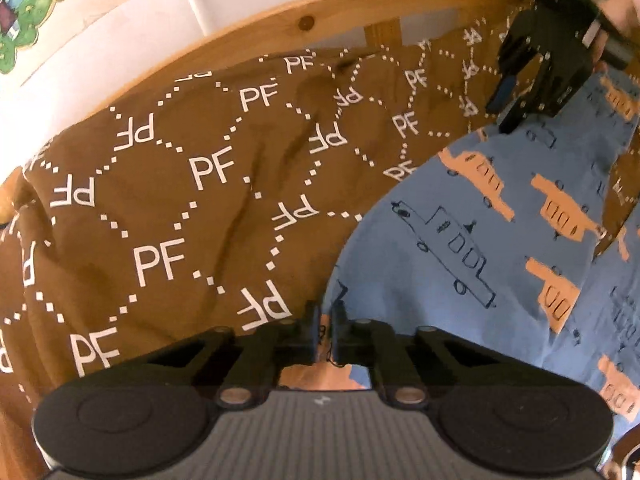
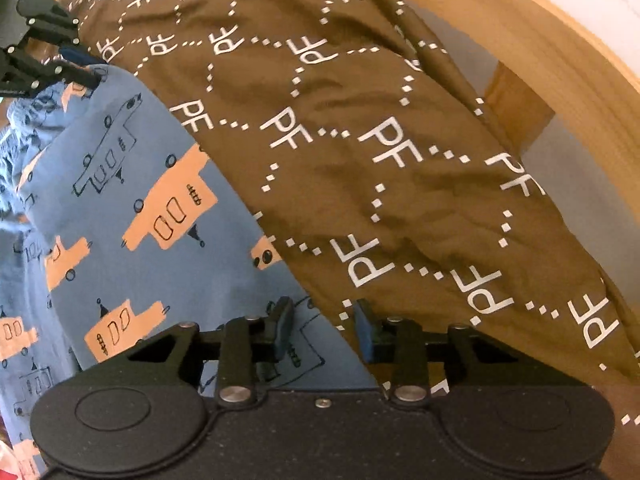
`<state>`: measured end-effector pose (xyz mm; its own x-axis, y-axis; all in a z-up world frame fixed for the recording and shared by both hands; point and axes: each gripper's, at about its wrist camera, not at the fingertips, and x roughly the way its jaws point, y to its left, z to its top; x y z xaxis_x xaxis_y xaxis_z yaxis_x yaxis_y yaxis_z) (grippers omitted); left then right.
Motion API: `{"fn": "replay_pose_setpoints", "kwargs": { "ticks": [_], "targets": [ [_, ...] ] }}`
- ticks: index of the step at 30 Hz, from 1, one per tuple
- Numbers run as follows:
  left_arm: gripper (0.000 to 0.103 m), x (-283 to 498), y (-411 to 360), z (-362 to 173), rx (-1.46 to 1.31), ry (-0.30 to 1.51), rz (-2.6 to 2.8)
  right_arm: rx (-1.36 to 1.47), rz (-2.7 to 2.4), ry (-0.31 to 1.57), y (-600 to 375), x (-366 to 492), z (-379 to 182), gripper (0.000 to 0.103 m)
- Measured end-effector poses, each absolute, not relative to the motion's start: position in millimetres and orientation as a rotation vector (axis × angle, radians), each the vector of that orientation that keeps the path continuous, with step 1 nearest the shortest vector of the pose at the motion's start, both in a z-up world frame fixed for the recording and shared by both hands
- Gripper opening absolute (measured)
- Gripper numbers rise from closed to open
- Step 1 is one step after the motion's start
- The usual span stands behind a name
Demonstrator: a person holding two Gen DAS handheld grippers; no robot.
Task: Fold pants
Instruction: 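Grasp the pants hem with the left gripper while the right gripper grasps the other hem, then lift the pants by the hems with both grippers, raising them off the duvet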
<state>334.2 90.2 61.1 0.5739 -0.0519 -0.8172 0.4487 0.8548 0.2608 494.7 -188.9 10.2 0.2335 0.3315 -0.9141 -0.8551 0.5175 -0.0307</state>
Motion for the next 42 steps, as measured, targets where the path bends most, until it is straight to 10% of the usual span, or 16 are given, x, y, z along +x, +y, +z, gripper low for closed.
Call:
{"fn": "replay_pose_setpoints", "kwargs": {
  "ticks": [17, 19, 23, 42],
  "targets": [
    [0.002, 328, 79, 50, 0.537, 0.88, -0.241, -0.576, 0.909, 1.125, -197, 501, 5, 0.044],
    [0.002, 328, 79, 49, 0.538, 0.878, -0.234, -0.611, 0.897, 1.108, -192, 496, 3, 0.041],
    [0.001, 323, 77, 49, 0.541, 0.851, -0.22, -0.655, 0.888, 1.055, -187, 477, 6, 0.002],
    [0.0, 322, 82, 72, 0.493, 0.703, 0.071, -0.814, 0.599, 0.558, -142, 474, 54, 0.0]
  ]
}}
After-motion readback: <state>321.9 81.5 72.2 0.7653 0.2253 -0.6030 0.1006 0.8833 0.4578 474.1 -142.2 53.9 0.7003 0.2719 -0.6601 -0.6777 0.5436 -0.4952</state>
